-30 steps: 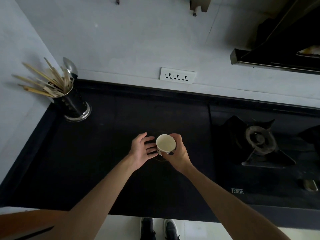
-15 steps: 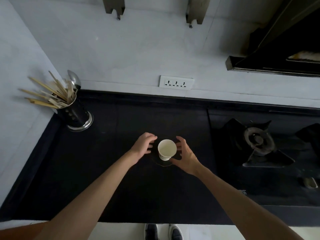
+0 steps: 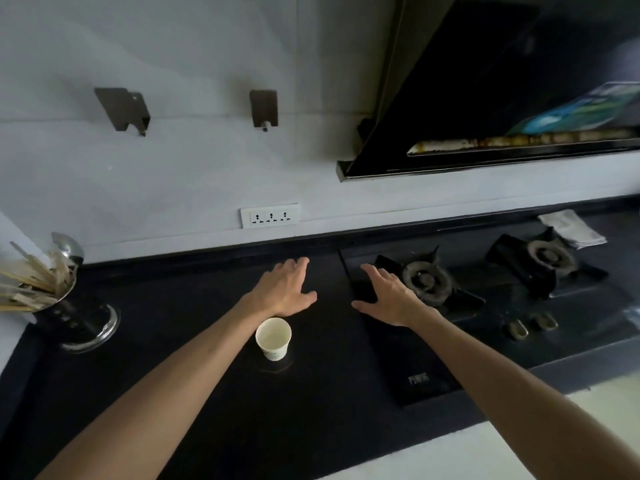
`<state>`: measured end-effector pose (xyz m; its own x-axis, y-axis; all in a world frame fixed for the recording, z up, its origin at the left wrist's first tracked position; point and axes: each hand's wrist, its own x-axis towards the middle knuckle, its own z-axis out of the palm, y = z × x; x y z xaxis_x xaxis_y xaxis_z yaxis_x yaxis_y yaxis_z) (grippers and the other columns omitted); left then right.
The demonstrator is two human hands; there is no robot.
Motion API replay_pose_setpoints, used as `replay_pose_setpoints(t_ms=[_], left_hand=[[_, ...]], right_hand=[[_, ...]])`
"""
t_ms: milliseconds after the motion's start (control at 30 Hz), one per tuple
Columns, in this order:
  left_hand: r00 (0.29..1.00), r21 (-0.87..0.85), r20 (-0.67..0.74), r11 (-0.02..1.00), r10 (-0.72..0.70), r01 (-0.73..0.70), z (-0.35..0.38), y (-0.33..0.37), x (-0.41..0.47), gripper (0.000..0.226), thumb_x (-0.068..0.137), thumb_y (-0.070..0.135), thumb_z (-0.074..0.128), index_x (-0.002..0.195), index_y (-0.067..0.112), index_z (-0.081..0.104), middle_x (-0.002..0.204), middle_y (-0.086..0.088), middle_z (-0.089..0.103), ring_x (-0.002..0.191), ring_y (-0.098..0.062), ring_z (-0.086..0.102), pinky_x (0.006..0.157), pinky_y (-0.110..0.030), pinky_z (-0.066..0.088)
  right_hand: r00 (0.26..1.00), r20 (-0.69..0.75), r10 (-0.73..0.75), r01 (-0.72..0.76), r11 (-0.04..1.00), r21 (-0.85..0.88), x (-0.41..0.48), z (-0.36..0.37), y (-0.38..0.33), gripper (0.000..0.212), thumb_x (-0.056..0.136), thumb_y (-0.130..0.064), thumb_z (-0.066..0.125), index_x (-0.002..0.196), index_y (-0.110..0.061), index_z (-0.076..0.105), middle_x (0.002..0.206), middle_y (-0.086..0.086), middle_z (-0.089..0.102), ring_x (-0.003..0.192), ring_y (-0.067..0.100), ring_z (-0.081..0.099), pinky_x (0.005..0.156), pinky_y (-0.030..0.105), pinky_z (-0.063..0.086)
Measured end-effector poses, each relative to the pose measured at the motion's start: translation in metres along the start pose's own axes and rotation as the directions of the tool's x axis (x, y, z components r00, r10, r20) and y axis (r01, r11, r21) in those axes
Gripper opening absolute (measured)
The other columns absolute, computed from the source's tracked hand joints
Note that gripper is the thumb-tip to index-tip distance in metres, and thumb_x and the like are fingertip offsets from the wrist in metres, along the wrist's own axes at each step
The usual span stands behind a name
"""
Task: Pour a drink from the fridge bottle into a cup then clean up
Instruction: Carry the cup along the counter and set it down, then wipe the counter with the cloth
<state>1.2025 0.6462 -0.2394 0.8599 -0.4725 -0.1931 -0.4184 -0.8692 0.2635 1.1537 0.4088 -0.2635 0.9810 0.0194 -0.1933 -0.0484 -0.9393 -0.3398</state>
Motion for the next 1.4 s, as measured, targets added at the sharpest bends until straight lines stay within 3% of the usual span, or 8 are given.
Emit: replay_pose_setpoints(t_ms=[300, 767, 1033, 1200, 1400], left_hand=[[0.959, 0.338, -0.114, 0.918, 0.259, -0.208, -0.009, 0.098, 0.019, 0.071, 0.094, 0.047, 0.049, 0.149, 0.01, 0.022, 0.135, -0.016, 0.049, 0.116, -0.032, 0.054, 0.093, -0.045, 0.049], [0.929, 0.119, -0.096, 0.931, 0.357, -0.346, 0.006, 0.28, 0.018, 0.068, 0.095, 0.044, 0.051, 0.149, 0.012, 0.024, 0.142, -0.013, 0.046, 0.126, -0.031, 0.049, 0.099, -0.048, 0.047], [0.908, 0.223, -0.063, 0.893, 0.413, -0.391, 0.028, 0.376, 0.014, 0.076, 0.096, 0.047, 0.048, 0.154, 0.012, 0.015, 0.152, -0.013, 0.037, 0.135, -0.032, 0.043, 0.106, -0.048, 0.042], [0.879, 0.259, -0.039, 0.855, 0.474, -0.45, 0.042, 0.446, 0.014, 0.074, 0.095, 0.048, 0.046, 0.153, 0.013, 0.017, 0.15, -0.013, 0.039, 0.133, -0.031, 0.043, 0.104, -0.047, 0.042], [0.821, 0.283, 0.021, 0.784, 0.57, -0.552, 0.065, 0.532, 0.009, 0.073, 0.096, 0.047, 0.046, 0.153, 0.013, 0.018, 0.148, -0.013, 0.039, 0.133, -0.031, 0.042, 0.105, -0.045, 0.04]], right_hand=[[0.986, -0.124, 0.109, -0.121, 0.988, -0.096, -0.063, -0.058, 0.07, 0.083, 0.088, -0.055, 0.061, 0.152, -0.025, 0.017, 0.147, 0.009, 0.04, 0.136, 0.032, 0.037, 0.105, 0.05, 0.041], [0.93, -0.28, 0.239, -0.275, 0.957, -0.098, -0.184, -0.117, 0.186, 0.085, 0.089, -0.054, 0.061, 0.153, -0.022, 0.015, 0.147, 0.009, 0.038, 0.133, 0.033, 0.04, 0.098, 0.049, 0.046], [0.892, -0.323, 0.315, -0.372, 0.919, -0.133, -0.279, -0.146, 0.27, 0.08, 0.089, -0.055, 0.058, 0.151, -0.023, 0.019, 0.138, 0.009, 0.043, 0.126, 0.033, 0.046, 0.089, 0.045, 0.05], [0.852, -0.349, 0.39, -0.451, 0.886, -0.11, -0.342, -0.157, 0.318, 0.081, 0.089, -0.053, 0.061, 0.15, -0.022, 0.019, 0.145, 0.012, 0.04, 0.128, 0.034, 0.045, 0.092, 0.05, 0.051], [0.789, -0.385, 0.478, -0.539, 0.84, -0.062, -0.402, -0.157, 0.358, 0.082, 0.092, -0.052, 0.059, 0.154, -0.02, 0.016, 0.147, 0.012, 0.039, 0.127, 0.033, 0.045, 0.09, 0.044, 0.051]])
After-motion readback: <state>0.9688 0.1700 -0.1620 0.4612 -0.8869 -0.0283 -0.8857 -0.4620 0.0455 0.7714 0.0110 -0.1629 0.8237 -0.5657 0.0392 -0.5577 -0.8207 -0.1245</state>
